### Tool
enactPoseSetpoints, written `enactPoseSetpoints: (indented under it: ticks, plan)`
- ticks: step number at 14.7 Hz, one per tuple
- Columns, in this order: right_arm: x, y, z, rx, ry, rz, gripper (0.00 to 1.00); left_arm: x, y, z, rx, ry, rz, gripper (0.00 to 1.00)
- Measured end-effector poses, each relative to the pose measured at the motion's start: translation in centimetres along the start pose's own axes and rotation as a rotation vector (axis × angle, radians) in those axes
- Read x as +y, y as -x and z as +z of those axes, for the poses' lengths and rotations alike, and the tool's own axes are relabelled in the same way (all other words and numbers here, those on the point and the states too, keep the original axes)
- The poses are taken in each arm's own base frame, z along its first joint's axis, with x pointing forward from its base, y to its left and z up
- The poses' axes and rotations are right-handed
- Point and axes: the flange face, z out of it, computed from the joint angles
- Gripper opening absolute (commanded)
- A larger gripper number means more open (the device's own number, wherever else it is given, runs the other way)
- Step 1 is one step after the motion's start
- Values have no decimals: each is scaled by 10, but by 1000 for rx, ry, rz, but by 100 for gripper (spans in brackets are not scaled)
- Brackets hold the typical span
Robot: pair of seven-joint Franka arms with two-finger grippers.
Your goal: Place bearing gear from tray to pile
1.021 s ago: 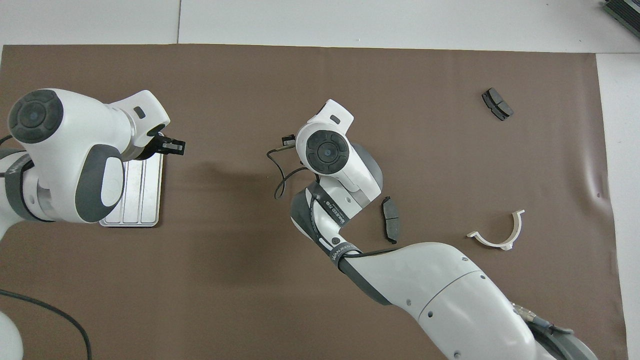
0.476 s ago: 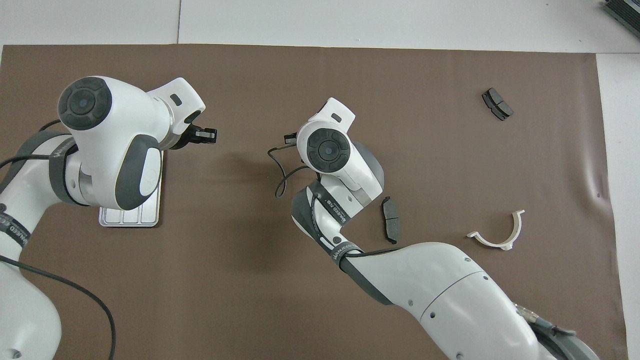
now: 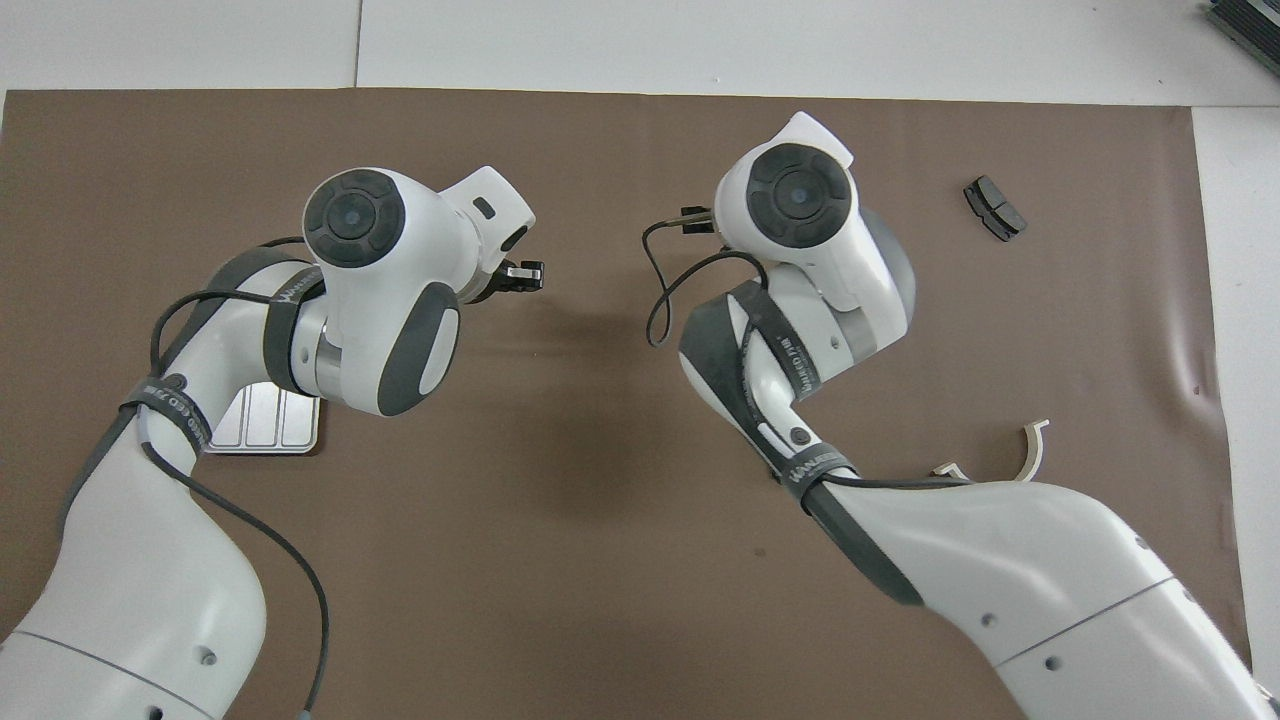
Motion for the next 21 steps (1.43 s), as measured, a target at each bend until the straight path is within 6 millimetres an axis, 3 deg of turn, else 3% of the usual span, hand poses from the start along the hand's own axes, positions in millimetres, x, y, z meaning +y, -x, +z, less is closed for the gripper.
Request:
enactPoseSetpoints:
  ticks: [3,6,9,12,13,14,15,16,17,18,19,21]
  plan:
    - [97,6,-10,-84,3,-14,0,45,8,26,19,16,-5,0]
    - [168,32,17,-148,-39,-19,0,64,5,38,72,37,-1,0]
    - [202,51,48,-137,-61,26,0,78,7,37,97,54,-23,0]
    - [199,51,65,-81,-95,61,0,92,11,35,116,69,-35,0]
    - [196,49,72,-62,-103,68,0,97,13,36,116,73,-41,8]
    - [195,46,79,-49,-113,80,0,101,15,37,120,77,-51,35]
    - [194,43,86,-42,-121,91,0,105,18,40,121,82,-68,78]
    - [193,41,92,-43,-124,96,0,110,22,42,119,84,-83,100]
    - [193,39,96,-44,-125,98,20,114,25,44,116,86,-93,100]
    - [193,38,99,-46,-126,99,82,116,27,45,114,86,-96,100]
    - [192,38,101,-48,-127,101,100,116,27,45,114,86,-99,100]
    - [191,39,103,-51,-131,105,100,112,25,45,115,81,-105,100]
